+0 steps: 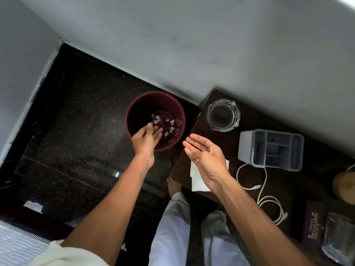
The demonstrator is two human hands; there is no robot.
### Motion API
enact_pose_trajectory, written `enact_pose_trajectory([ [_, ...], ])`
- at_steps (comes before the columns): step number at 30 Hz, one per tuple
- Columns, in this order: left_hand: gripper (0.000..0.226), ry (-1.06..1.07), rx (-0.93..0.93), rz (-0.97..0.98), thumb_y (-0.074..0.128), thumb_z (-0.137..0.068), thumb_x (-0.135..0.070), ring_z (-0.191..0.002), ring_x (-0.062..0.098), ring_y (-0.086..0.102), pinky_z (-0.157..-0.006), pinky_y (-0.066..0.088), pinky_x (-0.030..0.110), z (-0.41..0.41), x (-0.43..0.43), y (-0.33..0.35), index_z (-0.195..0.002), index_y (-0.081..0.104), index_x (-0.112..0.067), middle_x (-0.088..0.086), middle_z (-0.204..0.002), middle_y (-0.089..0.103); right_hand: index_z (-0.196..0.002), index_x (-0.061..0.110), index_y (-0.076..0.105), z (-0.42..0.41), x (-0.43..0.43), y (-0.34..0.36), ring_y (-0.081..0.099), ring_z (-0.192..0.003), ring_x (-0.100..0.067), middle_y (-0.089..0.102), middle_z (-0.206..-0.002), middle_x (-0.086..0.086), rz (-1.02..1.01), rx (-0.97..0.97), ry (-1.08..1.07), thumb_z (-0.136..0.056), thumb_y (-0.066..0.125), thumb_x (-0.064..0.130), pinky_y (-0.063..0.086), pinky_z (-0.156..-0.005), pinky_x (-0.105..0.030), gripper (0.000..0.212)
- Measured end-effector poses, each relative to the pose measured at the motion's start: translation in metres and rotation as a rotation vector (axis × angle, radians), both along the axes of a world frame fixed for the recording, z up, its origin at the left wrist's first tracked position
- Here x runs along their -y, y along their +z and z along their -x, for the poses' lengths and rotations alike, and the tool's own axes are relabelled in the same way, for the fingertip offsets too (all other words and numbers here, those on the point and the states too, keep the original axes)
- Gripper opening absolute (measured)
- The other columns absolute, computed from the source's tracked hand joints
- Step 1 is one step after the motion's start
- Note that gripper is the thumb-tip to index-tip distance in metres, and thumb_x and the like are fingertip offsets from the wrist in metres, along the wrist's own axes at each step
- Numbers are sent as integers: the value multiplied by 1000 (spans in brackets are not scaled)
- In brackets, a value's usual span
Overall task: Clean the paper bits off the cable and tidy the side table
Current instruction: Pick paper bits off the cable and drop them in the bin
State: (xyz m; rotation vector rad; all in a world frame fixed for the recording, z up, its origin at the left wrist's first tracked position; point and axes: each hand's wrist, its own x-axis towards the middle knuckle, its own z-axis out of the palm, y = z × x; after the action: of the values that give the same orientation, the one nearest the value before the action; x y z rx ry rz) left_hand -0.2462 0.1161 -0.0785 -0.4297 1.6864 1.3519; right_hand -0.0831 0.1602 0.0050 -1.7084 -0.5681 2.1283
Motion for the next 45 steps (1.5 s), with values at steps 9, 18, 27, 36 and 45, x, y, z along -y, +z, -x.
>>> enact_pose_trajectory([
  [9,57,-107,203,-231,36,-100,-63,-113,15,72,-94,56,35,-60,7,70,-128,65,-22,3,-121,76,-122,17,66,-40,13,22,70,-109,-5,72,-118,2,-129,114,87,-90,61,-12,54,-100,-28,44],
  [18,51,-199,152,-180,45,-100,-57,-80,10,75,-78,57,29,-165,5,104,-91,72,-15,1,-89,80,-109,15,72,-149,43,42,72,-99,-8,77,-103,0,-274,362,7,-90,68,2,58,-91,-28,23],
  [27,49,-541,207,-183,55,-91,-58,-79,14,70,-70,56,27,-291,20,123,-86,75,-14,7,-92,79,-106,18,74,-297,71,49,72,-92,-9,77,-98,5,-311,708,-8,-92,69,13,59,-89,-36,16],
  [36,45,-645,216,-123,47,-104,-43,-80,16,67,-74,52,30,-339,26,130,-93,73,-9,10,-96,76,-112,6,71,-386,55,56,72,-83,-26,76,-96,-12,-641,1106,585,-96,59,9,56,-71,-32,21],
  [45,45,-649,228,-117,47,-104,-43,-78,14,66,-72,52,27,-348,30,128,-97,73,-7,10,-95,75,-96,17,73,-404,40,38,64,-107,-26,70,-102,-4,-711,1422,1305,-87,65,13,59,-61,-37,12],
])
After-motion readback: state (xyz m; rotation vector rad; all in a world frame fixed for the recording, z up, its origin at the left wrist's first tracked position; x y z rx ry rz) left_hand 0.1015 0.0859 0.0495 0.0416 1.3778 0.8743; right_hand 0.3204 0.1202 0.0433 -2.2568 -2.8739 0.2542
